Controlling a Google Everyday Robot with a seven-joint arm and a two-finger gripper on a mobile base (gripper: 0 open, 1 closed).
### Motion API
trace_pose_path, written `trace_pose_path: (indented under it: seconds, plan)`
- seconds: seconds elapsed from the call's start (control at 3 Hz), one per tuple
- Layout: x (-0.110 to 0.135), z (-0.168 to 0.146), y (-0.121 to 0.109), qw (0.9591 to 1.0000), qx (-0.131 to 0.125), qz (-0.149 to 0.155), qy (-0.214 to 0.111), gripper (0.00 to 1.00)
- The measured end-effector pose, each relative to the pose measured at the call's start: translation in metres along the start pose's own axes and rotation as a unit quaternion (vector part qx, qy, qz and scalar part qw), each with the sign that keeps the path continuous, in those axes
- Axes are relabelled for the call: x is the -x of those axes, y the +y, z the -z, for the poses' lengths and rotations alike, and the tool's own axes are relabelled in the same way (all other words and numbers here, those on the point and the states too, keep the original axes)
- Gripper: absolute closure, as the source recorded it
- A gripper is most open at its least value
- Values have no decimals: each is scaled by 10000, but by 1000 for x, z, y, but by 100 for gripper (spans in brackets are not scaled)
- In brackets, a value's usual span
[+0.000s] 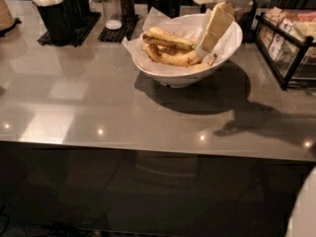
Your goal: Pick banana from white bowl
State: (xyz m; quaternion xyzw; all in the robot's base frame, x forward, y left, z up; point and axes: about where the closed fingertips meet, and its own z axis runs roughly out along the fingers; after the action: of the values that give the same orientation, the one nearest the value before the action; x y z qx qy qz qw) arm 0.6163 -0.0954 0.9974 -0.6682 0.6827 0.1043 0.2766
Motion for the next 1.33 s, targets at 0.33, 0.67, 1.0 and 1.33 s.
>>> trace_pose_path:
  seconds: [0.33, 0.67, 1.0, 1.33]
  plan:
    - [14, -28, -22, 9996, 138, 149, -183, 0]
    - [16, -31, -28, 9996, 76, 150, -232, 0]
    - [13, -35, -34, 9995, -16, 80, -310, 0]
    - [10, -54, -49, 9994, 15, 86, -321, 0]
